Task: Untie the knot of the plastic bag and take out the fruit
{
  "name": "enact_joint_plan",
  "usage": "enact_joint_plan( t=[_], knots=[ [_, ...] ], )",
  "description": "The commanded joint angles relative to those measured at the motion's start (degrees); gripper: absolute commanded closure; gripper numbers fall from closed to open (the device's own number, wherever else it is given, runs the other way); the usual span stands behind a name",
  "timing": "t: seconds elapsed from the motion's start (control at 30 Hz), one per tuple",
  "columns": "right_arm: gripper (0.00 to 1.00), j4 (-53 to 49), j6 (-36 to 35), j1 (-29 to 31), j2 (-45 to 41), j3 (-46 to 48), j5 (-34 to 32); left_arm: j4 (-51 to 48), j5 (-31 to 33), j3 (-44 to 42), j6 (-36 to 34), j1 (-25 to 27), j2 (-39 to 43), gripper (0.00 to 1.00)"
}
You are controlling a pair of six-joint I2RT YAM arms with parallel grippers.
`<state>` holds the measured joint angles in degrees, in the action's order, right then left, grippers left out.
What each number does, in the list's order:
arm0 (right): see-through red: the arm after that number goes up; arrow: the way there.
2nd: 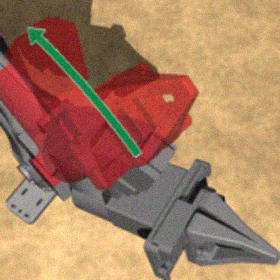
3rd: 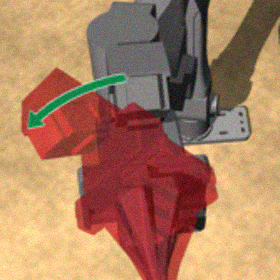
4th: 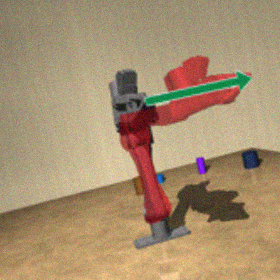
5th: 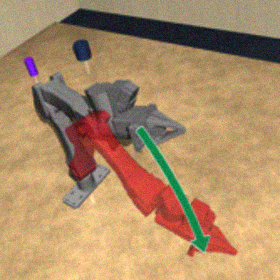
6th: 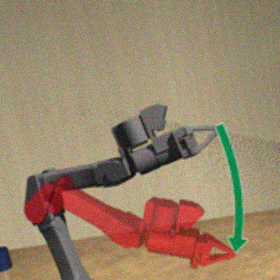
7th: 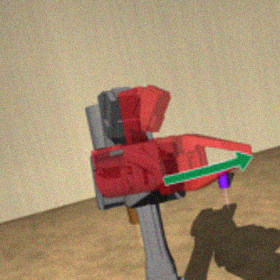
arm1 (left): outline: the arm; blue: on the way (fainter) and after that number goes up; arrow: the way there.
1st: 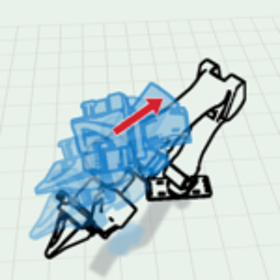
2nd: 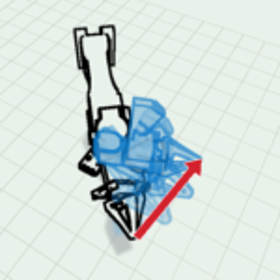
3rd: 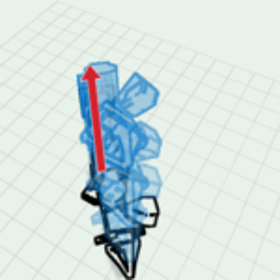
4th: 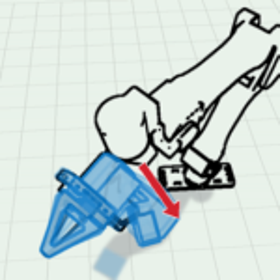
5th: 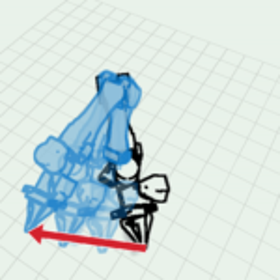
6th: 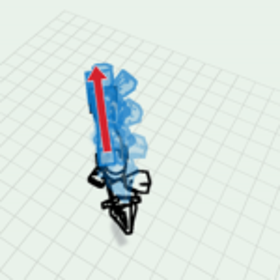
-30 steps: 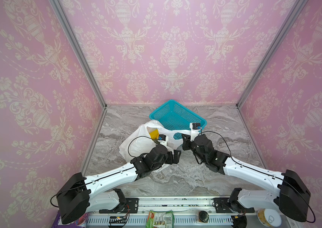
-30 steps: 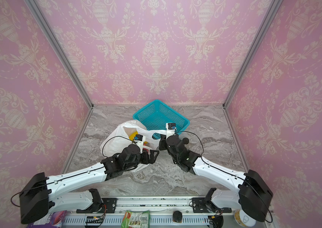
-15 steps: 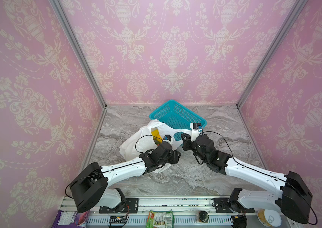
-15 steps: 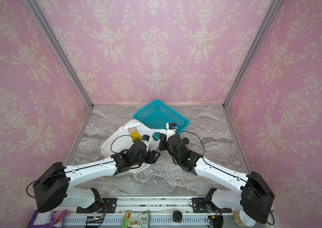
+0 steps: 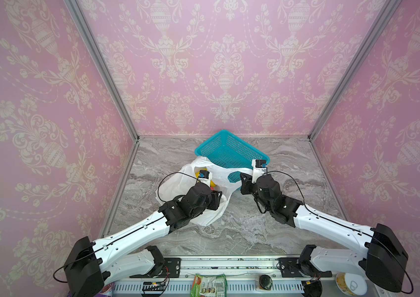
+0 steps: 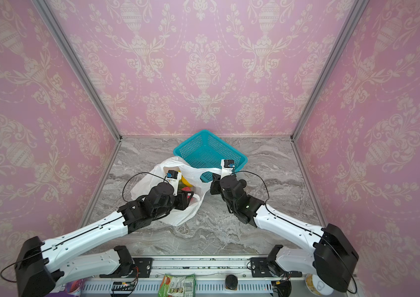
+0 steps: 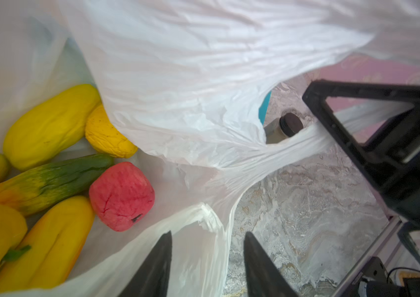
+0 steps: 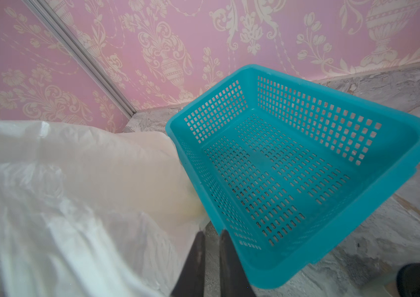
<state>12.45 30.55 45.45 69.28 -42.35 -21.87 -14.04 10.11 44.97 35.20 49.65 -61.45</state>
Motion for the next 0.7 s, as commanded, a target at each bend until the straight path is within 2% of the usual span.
enact_joint_plan(
  t=[0.0,0.13,0.2,0.3,0.43,0.67],
  knots=[
    [0.85,0.1,0.1,-0.2,-1.8,0.4,0.1,-10.6,5.4,4.0,-3.8,0.4,-0.4,0.38],
    [0.83,0.2,-0.6,-0.1,-1.3,-0.6,0.9,-17.5,12.3,9.2,-4.1,8.0,0.3,0.21],
    [0.82,0.2,-0.8,-0.1,-0.9,-1.2,0.1,-20.9,18.2,12.4,-6.3,14.7,0.2,0.12],
    [0.80,0.1,-1.2,-0.2,-0.3,-2.3,-0.2,-26.1,27.4,14.8,-8.4,22.1,-2.1,0.01],
    [0.79,0.6,-1.5,-0.2,-0.3,-2.4,0.0,-28.5,29.5,12.9,-7.1,22.9,-7.8,0.01],
    [0.77,0.4,-1.1,-0.2,-1.0,-1.6,0.8,-25.3,33.2,11.5,-6.7,22.9,-16.8,0.01]
  ],
)
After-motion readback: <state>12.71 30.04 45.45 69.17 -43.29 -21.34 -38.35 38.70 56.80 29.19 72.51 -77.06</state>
